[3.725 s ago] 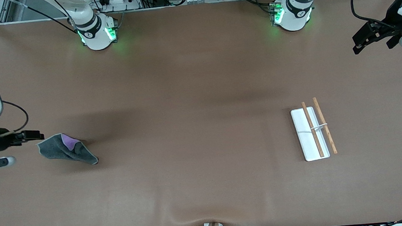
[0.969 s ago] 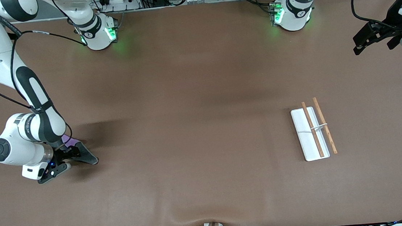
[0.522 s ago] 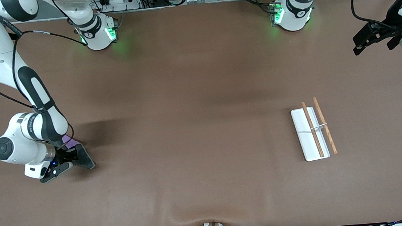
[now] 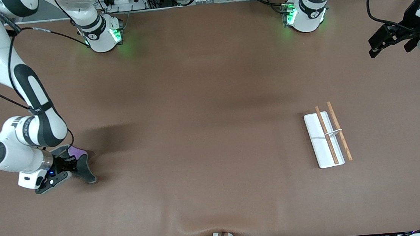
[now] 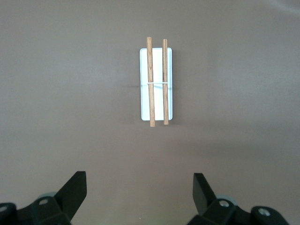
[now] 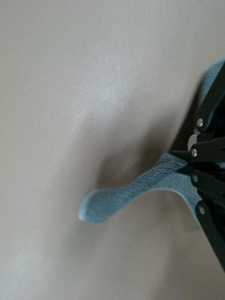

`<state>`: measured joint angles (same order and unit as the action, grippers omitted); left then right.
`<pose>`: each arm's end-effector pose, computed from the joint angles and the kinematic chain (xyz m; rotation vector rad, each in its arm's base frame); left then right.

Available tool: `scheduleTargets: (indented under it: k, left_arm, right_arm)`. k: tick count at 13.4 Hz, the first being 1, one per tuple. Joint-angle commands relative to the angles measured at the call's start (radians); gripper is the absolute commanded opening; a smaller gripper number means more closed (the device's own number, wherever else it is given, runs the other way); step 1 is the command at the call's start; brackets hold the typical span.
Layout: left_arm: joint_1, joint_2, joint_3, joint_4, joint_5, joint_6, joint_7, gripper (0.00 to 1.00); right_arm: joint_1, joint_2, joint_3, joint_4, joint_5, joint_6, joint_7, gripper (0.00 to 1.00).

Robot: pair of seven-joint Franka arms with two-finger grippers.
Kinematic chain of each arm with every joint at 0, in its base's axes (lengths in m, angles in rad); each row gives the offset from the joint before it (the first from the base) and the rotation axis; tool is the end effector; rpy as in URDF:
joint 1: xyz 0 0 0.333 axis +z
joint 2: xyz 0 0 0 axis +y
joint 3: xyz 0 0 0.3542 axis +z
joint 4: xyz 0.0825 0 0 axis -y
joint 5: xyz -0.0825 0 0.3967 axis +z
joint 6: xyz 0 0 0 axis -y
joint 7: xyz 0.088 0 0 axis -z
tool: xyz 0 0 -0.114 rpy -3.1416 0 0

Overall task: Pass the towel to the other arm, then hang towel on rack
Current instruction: 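Lift the towel with the right gripper while the left gripper approaches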

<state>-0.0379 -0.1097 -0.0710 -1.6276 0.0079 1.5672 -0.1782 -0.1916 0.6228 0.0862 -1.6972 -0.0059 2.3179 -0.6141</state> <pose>0.5253 -0.0591 0.6878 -3.1302 -0.1092 -0.0795 0.7035 -0.0818 0.2500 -3.0035 -0.7615 -0.0252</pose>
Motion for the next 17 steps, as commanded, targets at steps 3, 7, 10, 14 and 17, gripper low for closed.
scheduleTargets:
  k: [3, 7, 10, 14, 17]
  left_arm:
    - [0.007, -0.004, -0.001, -0.001, 0.006, 0.008, 0.017, 1.00]
    - [0.004, 0.005, -0.001, 0.002, 0.004, 0.022, 0.014, 1.00]
    - [-0.007, 0.019, -0.001, 0.002, -0.032, 0.042, -0.030, 1.00]
    - [-0.008, 0.061, -0.053, 0.002, -0.060, 0.092, -0.133, 1.00]
    - [-0.008, 0.096, -0.114, 0.003, -0.060, 0.134, -0.260, 1.00]
  right_arm:
    - [-0.005, -0.104, 0.029, 0.039, 0.088, -0.184, 0.007, 0.00]
    - [0.000, -0.140, 0.030, 0.092, 0.206, -0.331, 0.010, 0.00]
    - [0.033, -0.167, 0.032, 0.111, 0.289, -0.399, 0.098, 0.00]
    - [0.121, -0.199, 0.032, 0.113, 0.389, -0.407, 0.270, 0.00]
    - [0.197, -0.219, 0.030, 0.113, 0.478, -0.402, 0.381, 0.00]
